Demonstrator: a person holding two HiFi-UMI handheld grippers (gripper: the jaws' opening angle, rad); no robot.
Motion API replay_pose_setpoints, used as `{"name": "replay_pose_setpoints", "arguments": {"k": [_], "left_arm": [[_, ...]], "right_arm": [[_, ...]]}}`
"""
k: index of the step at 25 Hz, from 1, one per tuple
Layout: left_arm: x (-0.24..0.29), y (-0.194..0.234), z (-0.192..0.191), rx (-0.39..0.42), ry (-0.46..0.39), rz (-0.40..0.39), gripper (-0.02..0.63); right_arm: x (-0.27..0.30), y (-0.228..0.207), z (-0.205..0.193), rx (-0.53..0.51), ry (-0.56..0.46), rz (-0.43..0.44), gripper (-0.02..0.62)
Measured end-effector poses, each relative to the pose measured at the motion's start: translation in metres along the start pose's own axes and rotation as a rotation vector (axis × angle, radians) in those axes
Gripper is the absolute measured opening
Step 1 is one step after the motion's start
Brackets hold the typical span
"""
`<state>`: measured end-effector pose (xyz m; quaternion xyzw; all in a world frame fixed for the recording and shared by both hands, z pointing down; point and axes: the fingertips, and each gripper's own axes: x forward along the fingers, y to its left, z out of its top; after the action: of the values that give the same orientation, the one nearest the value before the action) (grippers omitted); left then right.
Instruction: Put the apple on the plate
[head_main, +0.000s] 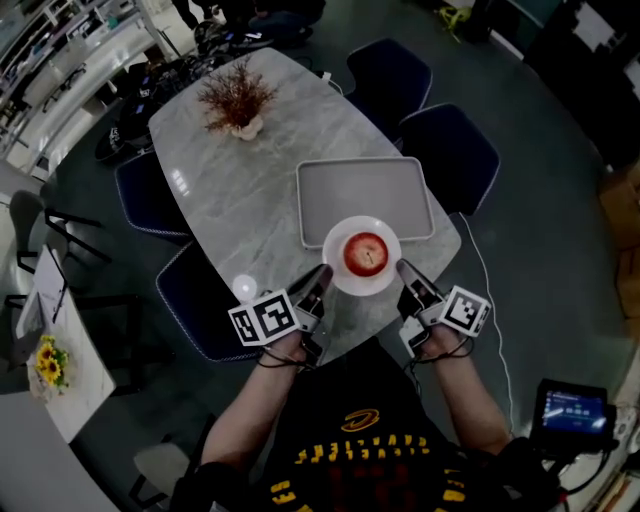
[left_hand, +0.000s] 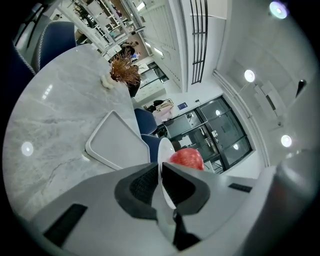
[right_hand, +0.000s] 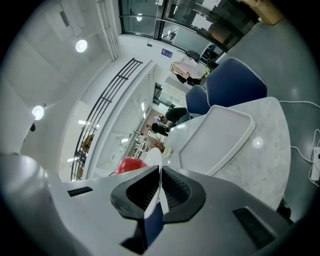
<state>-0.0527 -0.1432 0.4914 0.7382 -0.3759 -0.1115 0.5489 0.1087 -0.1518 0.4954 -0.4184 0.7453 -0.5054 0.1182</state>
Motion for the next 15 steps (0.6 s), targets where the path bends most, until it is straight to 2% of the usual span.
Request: {"name": "replay_pose_setpoints", "arguments": {"k": [3, 15], "left_arm": [[0.013, -0.008, 0.007, -0.004, -0.019, 0.001, 0.026], [0.071, -0.016, 0.034, -0.019, -0.064, 0.018, 0.026]], "right_arm": [[0.01, 0.003, 0.019, -0.011, 0.003, 0.064, 0.029], [0.04, -0.024, 0.08, 0.011, 0.027, 0.063, 0.029]]}}
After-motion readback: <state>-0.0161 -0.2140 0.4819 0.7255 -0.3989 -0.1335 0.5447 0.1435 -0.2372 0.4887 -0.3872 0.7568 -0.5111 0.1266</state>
